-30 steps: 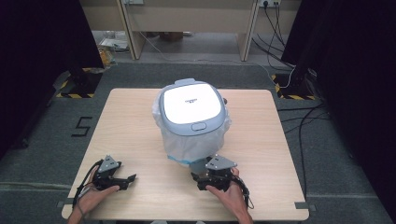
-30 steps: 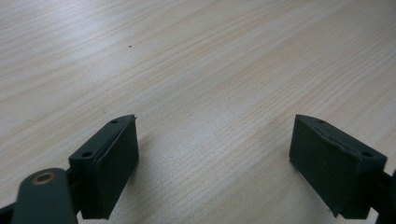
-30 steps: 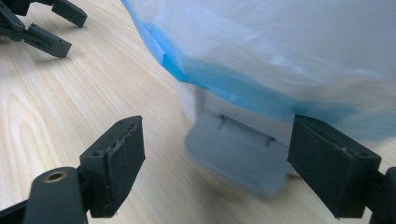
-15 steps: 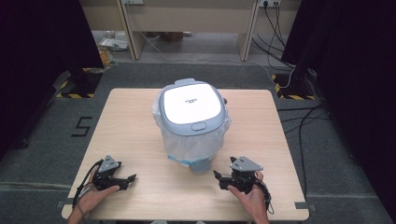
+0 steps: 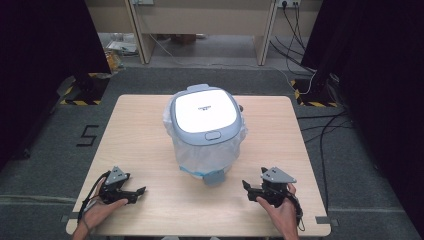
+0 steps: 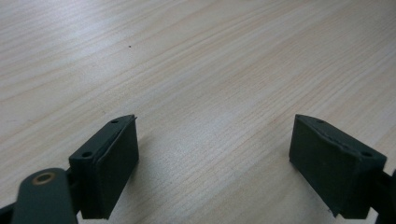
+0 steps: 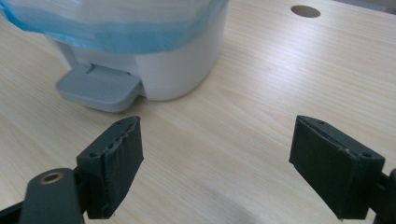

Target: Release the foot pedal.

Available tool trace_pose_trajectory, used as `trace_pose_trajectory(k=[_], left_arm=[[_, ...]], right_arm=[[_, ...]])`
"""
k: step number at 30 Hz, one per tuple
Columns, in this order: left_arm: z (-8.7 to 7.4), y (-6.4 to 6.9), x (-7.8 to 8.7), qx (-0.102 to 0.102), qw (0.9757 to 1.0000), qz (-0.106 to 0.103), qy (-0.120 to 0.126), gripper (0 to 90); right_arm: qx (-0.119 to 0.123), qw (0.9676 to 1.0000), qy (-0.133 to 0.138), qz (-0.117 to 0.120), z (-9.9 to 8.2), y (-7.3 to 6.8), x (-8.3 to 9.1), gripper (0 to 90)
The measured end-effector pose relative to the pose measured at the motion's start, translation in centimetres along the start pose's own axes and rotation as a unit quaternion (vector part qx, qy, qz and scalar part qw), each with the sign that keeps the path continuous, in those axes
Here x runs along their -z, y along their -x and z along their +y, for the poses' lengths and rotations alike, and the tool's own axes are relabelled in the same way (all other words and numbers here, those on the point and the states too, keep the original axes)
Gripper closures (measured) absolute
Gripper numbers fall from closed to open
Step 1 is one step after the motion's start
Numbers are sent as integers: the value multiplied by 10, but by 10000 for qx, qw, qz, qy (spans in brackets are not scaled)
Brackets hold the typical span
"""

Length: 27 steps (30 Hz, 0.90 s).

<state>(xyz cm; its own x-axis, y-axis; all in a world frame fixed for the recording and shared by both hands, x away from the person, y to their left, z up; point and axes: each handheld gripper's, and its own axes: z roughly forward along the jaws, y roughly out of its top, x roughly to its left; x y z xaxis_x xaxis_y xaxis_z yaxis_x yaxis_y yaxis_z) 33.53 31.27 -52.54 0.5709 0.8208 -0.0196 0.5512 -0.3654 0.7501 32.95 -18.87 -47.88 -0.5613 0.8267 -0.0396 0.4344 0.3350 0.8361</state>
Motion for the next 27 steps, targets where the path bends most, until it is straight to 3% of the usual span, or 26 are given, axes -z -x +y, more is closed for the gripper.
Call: trace_pose_trajectory(k=[13,18,27], left_arm=[[0,0,0,-1,10000,-3,2,150],[0,0,0,-1,10000,-3,2,150],[0,0,0,-1,10000,-4,3,150]], right_arm=[[-193,9988,-333,-300,-17,21,0,154],[-293,9977,-521,-309,-22,25,-2,154],[-254,9971,-654,-304,-28,27,1,154]])
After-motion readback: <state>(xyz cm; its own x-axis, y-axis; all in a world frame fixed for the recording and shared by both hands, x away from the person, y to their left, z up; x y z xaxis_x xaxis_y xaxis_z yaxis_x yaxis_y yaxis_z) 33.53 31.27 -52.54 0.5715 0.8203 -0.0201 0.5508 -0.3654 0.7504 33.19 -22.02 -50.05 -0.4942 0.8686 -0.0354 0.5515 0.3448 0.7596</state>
